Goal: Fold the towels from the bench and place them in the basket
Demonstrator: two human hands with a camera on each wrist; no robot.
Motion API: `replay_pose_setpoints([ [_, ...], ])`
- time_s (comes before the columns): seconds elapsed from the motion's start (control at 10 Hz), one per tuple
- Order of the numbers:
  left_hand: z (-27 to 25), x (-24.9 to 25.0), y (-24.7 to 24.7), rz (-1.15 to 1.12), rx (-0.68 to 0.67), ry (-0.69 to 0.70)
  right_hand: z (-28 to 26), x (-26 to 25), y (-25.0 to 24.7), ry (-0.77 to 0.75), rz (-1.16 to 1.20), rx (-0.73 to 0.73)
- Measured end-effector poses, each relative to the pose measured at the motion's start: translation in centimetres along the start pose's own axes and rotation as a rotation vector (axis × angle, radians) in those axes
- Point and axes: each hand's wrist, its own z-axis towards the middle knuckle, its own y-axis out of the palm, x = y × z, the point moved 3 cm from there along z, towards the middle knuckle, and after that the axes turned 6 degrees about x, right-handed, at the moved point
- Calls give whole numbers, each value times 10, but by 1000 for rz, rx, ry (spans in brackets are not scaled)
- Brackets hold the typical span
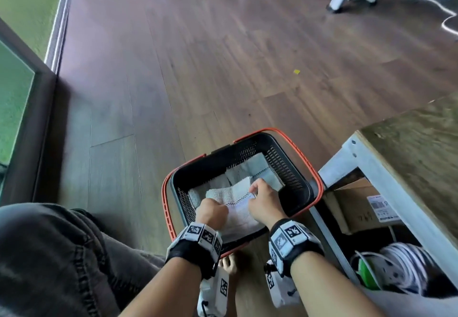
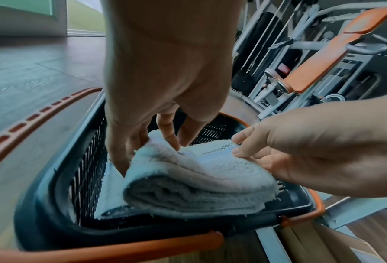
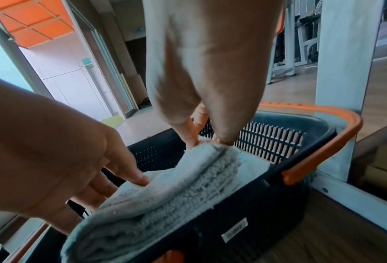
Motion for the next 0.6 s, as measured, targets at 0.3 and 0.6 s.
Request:
replay_pose_setpoints([
  [0.3, 27, 3, -8, -50, 182, -95, 35, -19, 32, -49, -22, -159],
  [0.6, 32, 7, 2, -12, 249, -109, 36, 0, 4, 27, 47, -88],
])
